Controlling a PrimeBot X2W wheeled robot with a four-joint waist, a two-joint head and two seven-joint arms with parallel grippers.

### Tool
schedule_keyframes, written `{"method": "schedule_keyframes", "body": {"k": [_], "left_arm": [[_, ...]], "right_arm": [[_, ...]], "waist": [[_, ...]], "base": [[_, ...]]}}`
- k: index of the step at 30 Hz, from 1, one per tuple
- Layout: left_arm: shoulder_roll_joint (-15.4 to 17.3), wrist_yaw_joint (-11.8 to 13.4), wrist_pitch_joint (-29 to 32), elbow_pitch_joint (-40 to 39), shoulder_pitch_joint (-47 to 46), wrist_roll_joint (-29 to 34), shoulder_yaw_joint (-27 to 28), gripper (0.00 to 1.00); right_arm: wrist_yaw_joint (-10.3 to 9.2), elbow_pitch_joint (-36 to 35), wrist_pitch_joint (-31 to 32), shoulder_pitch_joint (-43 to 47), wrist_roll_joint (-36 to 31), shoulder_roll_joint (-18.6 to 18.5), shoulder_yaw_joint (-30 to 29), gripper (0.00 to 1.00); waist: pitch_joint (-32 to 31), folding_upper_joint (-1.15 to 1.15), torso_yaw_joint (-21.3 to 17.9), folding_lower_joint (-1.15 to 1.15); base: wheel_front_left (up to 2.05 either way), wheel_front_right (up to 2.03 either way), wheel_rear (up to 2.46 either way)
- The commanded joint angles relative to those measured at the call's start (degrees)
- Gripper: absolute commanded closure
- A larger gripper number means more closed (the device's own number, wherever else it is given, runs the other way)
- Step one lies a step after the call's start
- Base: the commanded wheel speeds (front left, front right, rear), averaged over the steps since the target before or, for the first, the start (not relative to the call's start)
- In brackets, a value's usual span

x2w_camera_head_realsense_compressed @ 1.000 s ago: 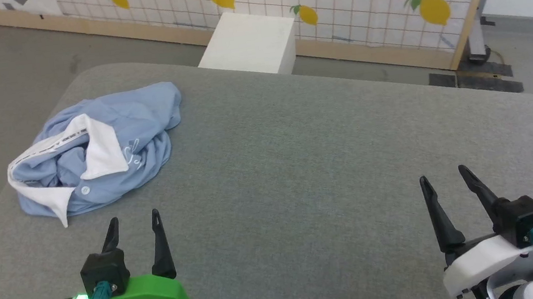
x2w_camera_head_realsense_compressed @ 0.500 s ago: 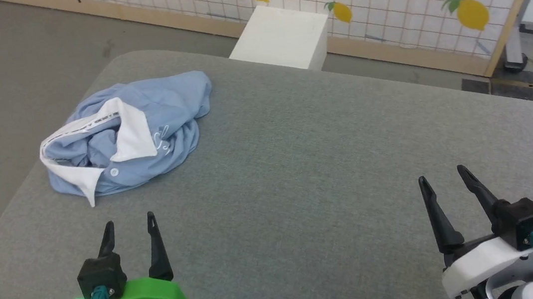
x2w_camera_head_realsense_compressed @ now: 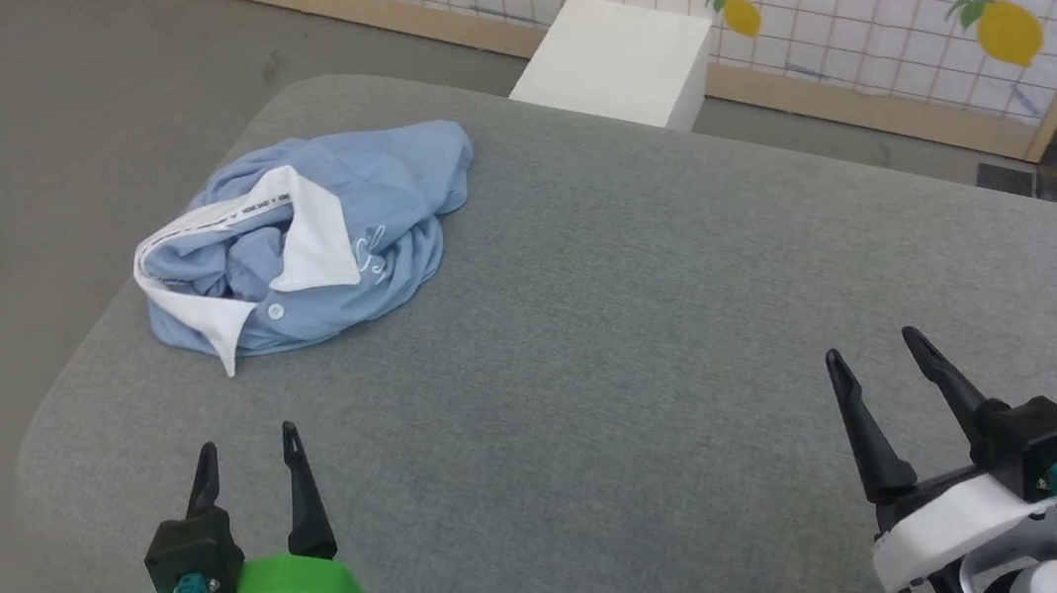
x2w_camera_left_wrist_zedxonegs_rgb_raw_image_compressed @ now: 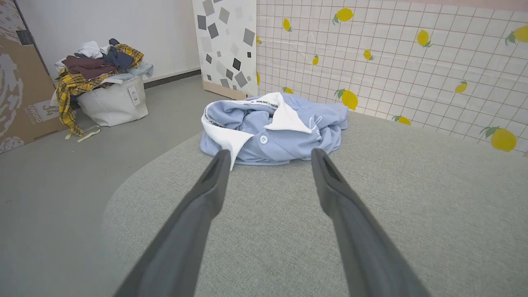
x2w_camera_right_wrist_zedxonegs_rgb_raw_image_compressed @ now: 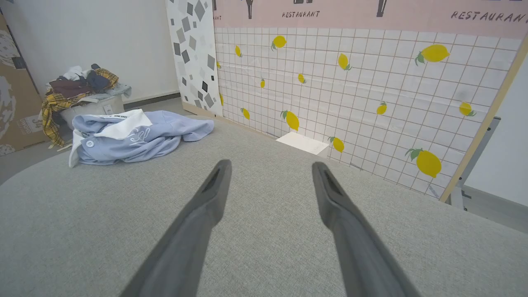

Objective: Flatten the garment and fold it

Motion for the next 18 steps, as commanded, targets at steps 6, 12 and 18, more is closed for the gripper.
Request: {"method": "schedule_keyframes", "body": {"k": [6,12,18], "left_arm": [[0.14,1.02,-1.39,0.60,0.06,-1.23,0.02,0.00],[0.08,1.27,-2.10,1.08,-0.02,-1.50,0.02,0.00],[0.07,1.41,-2.80,1.29,-0.10,-1.60,-0.04,0.00]], "right_arm": [[-0.06,0.32,-0.91,-0.52,0.37,0.02,0.15,0.00],[-0.06,0.50,-1.55,-0.49,0.64,0.02,0.09,0.00],[-0.06,0.64,-2.17,-0.30,0.63,0.02,0.12,0.00]], "waist": [[0.53,0.27,1.98,0.00],[0.53,0.29,3.69,0.00],[0.47,0.31,5.51,0.00]], "base": [[0.00,0.00,0.00],[0.00,0.00,0.00],[0.00,0.00,0.00]]}}
